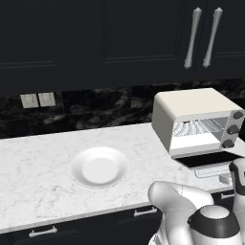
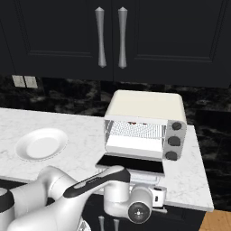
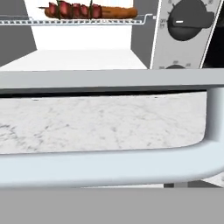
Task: Pick up the kebab skewer and baguette bread, and place them inside the toaster oven. Close the toaster oven door and start by setting the timer.
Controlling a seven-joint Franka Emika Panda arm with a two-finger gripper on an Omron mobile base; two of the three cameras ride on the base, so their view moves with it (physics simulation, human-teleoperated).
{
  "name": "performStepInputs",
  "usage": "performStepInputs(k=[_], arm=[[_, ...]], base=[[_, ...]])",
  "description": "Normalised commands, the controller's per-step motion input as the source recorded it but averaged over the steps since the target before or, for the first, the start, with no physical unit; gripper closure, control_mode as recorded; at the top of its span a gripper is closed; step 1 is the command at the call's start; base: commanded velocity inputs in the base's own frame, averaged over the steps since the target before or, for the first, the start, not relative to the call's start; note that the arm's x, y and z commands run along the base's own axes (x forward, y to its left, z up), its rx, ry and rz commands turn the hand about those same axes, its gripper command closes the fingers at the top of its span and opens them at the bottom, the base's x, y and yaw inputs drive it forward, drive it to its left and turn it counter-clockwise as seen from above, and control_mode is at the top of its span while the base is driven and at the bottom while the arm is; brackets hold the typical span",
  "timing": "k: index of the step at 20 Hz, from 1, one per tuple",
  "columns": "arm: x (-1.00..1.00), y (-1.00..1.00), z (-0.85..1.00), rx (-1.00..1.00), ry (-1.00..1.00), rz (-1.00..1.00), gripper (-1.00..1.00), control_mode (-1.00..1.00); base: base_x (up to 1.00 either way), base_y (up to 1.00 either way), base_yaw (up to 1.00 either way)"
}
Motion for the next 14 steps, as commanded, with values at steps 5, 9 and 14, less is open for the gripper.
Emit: performStepInputs(k=[5, 9, 14], arm=[[0.33, 0.26, 0.25, 0.00, 0.00, 0.00, -1.00, -1.00], [0.26, 0.28, 0.45, 0.00, -0.06, 0.00, -1.00, -1.00], [0.20, 0.28, 0.49, 0.00, -0.07, 0.00, -1.00, -1.00]], base=[[0.00, 0.00, 0.00], [0.00, 0.00, 0.00], [0.00, 0.00, 0.00]])
